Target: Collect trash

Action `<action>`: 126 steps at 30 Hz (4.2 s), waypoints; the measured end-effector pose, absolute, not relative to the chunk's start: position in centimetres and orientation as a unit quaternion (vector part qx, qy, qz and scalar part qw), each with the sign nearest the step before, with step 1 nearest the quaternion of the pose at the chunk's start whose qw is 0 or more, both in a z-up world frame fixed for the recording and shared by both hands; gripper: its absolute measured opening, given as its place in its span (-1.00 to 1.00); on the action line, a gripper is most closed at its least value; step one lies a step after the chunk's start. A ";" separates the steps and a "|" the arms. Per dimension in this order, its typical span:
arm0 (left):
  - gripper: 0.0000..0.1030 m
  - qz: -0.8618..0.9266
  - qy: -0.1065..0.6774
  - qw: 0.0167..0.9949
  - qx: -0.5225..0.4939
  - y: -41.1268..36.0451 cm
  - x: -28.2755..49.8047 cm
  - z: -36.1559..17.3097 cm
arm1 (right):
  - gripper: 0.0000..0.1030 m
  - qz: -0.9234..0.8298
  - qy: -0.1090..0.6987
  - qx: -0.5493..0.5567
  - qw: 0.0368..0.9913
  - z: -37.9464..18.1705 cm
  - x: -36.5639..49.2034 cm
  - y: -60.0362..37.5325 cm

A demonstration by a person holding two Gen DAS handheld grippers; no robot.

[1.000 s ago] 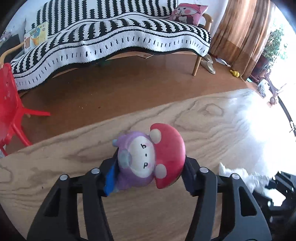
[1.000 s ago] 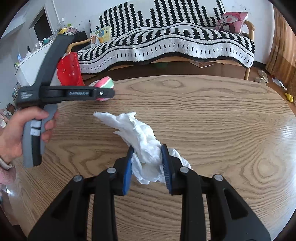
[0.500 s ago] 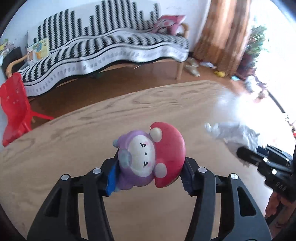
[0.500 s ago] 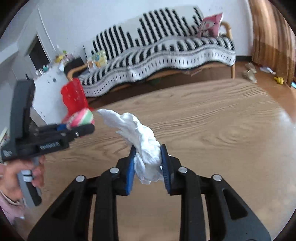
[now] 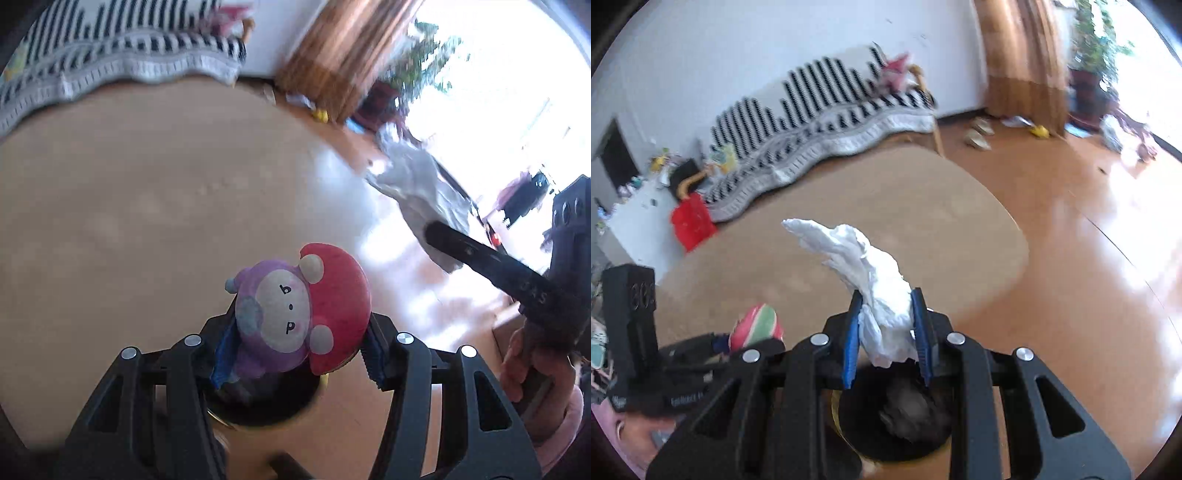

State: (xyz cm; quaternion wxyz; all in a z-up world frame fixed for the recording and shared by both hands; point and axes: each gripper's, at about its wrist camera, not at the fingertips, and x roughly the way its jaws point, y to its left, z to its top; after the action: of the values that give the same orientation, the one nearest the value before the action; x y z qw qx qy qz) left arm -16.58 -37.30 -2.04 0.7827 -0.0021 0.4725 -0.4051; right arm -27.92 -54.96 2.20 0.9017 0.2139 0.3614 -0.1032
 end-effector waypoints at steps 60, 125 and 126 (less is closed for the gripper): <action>0.89 -0.183 0.358 0.915 0.023 -25.4 -8.7 6.0 | 0.87 -0.212 0.246 0.097 0.941 7.0 -17.6 -45.0; 0.89 -0.056 0.408 0.911 -0.029 -8.3 3.1 0.2 | 0.87 -0.069 0.386 0.097 0.915 -2.6 1.2 -29.1; 0.89 -0.056 0.406 0.912 -0.031 -8.3 3.1 0.3 | 0.87 -0.067 0.385 0.096 0.915 -2.5 1.1 -29.1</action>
State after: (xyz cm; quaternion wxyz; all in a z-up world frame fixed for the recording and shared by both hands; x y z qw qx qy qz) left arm 3.09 -8.33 0.26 0.9115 -0.0306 0.4063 -0.0560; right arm 1.13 -29.09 -2.53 0.9155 0.0964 0.3848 -0.0675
